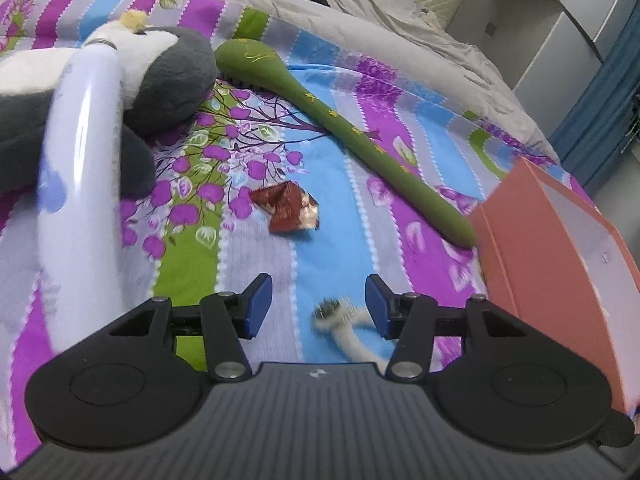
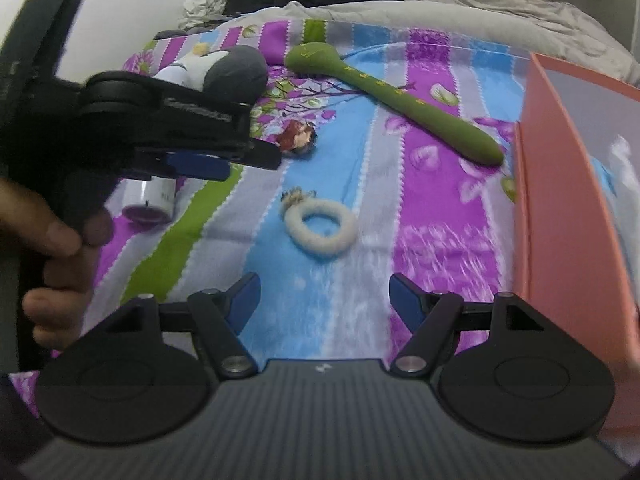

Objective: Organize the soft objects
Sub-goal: 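Close right tool on the white fluffy hair tie while left tool moves to the red wrapper, then close left tool on the red wrapper while right tool holds the hair tie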

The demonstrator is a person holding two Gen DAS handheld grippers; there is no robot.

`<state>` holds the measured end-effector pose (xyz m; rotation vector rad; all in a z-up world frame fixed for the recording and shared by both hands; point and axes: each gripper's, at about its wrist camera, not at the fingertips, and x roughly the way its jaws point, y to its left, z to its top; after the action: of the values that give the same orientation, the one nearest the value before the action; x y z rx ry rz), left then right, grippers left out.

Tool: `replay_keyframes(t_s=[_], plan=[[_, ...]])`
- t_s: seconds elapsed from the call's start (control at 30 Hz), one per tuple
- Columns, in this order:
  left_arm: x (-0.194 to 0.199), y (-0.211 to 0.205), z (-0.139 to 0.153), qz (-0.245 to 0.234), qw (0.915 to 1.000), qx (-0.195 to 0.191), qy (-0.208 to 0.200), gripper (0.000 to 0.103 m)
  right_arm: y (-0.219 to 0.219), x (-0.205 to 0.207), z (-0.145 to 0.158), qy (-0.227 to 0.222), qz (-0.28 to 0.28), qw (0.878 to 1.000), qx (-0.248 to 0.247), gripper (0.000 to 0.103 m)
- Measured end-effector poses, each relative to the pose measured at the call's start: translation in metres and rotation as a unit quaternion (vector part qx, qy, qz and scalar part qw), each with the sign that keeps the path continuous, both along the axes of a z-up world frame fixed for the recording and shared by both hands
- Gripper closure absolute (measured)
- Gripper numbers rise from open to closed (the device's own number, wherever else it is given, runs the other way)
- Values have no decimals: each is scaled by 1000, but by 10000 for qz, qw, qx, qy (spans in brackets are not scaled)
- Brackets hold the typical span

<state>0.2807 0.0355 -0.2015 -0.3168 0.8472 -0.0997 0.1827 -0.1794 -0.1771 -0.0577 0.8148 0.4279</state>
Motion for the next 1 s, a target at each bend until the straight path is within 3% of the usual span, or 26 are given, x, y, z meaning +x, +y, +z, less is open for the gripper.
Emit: replay_keyframes(t_s=[0.4,0.53,0.6,0.7,0.73,0.8,1.0], plan=[[67,13,-32,104,9999,-99,-46,41,27,45,-29,-237,436,9986,-182,32],[80,12,-39,78,9998,-18,-156,41,33,52,-34,-255,437,9985,-212,40],[83,10,-42,44,9998,29,-210,41,36,53,-35,-319,405,9982,-290,58],[86,9,-46,16,9997,15,-261,43,40,54,-35,-339,444,9980,-302,75],[87,9,-47,-3,9996,35,-284,48,40,54,-35,-344,449,9979,-316,78],[87,8,-46,-34,9994,82,-335,59,40,54,-34,-358,458,9978,-324,82],[82,11,-43,5,9991,114,-400,60,34,52,-27,-278,398,9986,-218,85]])
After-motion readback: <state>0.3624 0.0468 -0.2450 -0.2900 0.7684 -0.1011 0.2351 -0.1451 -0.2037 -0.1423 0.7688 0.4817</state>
